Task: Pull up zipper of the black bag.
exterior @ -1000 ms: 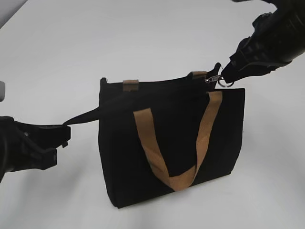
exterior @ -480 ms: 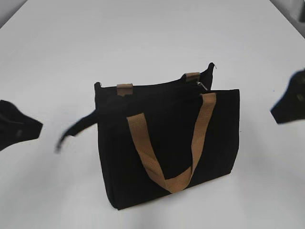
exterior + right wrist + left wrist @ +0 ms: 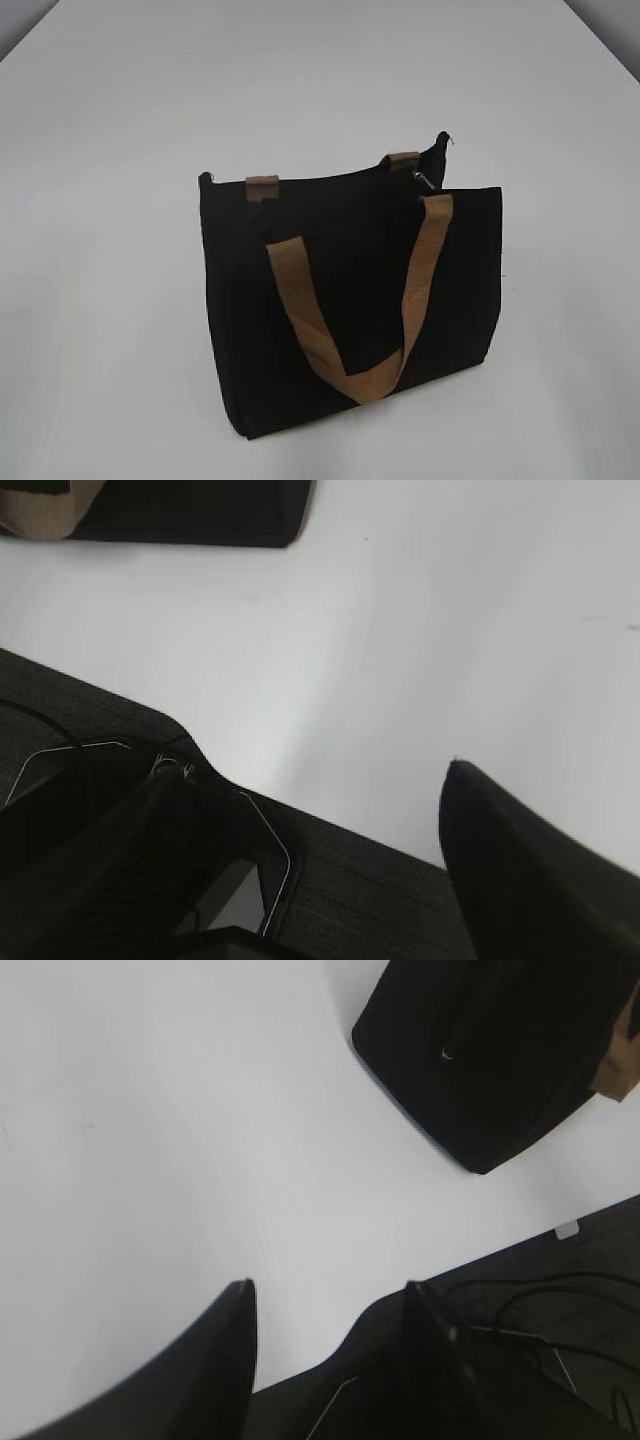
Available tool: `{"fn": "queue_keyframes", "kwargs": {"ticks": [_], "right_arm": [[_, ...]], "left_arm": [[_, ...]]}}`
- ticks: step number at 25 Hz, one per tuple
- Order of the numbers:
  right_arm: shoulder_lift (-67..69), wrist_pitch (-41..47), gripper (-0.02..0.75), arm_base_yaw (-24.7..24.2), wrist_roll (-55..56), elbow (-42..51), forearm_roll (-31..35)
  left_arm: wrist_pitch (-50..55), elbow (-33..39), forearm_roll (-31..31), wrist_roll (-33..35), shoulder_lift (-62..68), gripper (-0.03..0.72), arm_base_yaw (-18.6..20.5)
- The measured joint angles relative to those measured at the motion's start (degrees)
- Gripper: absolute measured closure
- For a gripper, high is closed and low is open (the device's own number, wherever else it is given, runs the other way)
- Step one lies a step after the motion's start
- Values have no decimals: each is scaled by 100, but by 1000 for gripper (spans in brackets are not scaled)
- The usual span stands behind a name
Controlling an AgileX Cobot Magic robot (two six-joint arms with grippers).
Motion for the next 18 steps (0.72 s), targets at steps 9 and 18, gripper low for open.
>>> {"fn": "queue_keyframes", "kwargs": {"ticks": [9, 18], "right_arm": [[-2224, 279, 145, 0, 1, 354, -27], [-2381, 197, 145, 0, -35, 427, -54]], "left_arm": [[25, 665, -59, 167, -2712, 332, 0], [-185, 766, -59, 216, -2944, 342, 0]]}}
